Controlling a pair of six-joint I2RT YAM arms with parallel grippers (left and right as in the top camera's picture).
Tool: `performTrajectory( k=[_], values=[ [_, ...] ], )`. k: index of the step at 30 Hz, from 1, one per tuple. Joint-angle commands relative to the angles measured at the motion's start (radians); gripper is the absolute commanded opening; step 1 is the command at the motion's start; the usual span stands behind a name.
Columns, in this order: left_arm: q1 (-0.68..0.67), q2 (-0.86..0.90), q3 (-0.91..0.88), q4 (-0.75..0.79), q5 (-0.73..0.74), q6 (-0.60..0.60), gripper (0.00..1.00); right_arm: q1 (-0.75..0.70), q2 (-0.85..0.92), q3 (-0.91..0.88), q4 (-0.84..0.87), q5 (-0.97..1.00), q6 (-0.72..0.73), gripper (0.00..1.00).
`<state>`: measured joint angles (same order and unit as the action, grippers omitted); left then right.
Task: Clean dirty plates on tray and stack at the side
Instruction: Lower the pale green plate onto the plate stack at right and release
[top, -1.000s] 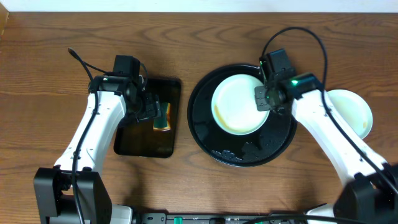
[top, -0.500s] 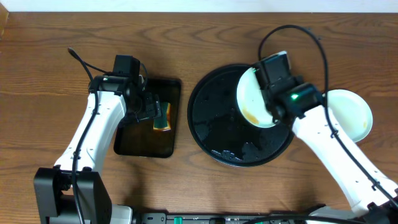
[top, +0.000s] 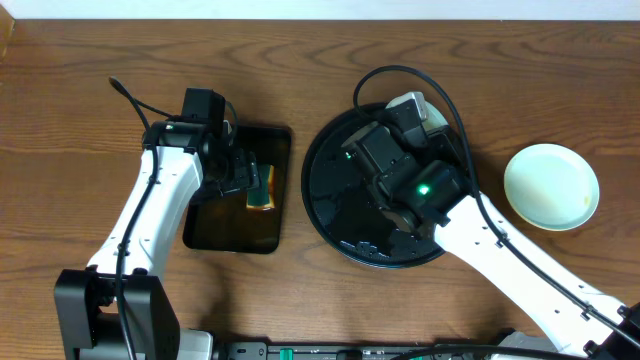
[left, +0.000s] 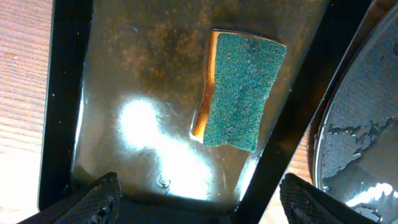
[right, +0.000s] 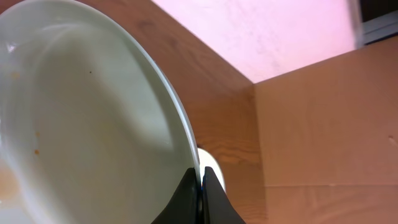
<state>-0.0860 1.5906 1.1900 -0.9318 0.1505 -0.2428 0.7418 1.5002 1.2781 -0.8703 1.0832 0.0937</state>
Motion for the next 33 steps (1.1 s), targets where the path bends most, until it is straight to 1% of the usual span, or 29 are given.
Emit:
performTrajectory(
  k=[1, 11, 14, 17, 20, 25, 33],
  values=[
    [0.005, -0.009, 0.01, -0.002, -0.01, -0.006, 0.82, 0.011, -0.019, 0.017, 0.003, 0.098, -0.005, 0.01],
    [0.005, -0.009, 0.01, -0.002, -0.01, -0.006, 0.82, 0.011, -0.019, 0.017, 0.014, 0.098, 0.0, 0.01],
    [0.005, -0.009, 0.01, -0.002, -0.01, -0.006, 0.82, 0.007, -0.019, 0.017, 0.018, 0.087, 0.038, 0.01],
    [0.005, -0.009, 0.01, -0.002, -0.01, -0.006, 0.82, -0.024, -0.019, 0.017, 0.018, -0.001, 0.092, 0.01],
    [0.005, -0.009, 0.01, -0.002, -0.01, -0.006, 0.82, -0.084, -0.019, 0.017, 0.012, -0.121, 0.15, 0.01],
    [0.005, -0.009, 0.01, -0.002, -0.01, -0.006, 0.82, -0.237, -0.019, 0.017, 0.007, -0.263, 0.247, 0.01],
    [0.005, -0.009, 0.01, -0.002, -0.01, -0.006, 0.82, -0.539, -0.019, 0.017, -0.01, -0.484, 0.303, 0.01]
  ],
)
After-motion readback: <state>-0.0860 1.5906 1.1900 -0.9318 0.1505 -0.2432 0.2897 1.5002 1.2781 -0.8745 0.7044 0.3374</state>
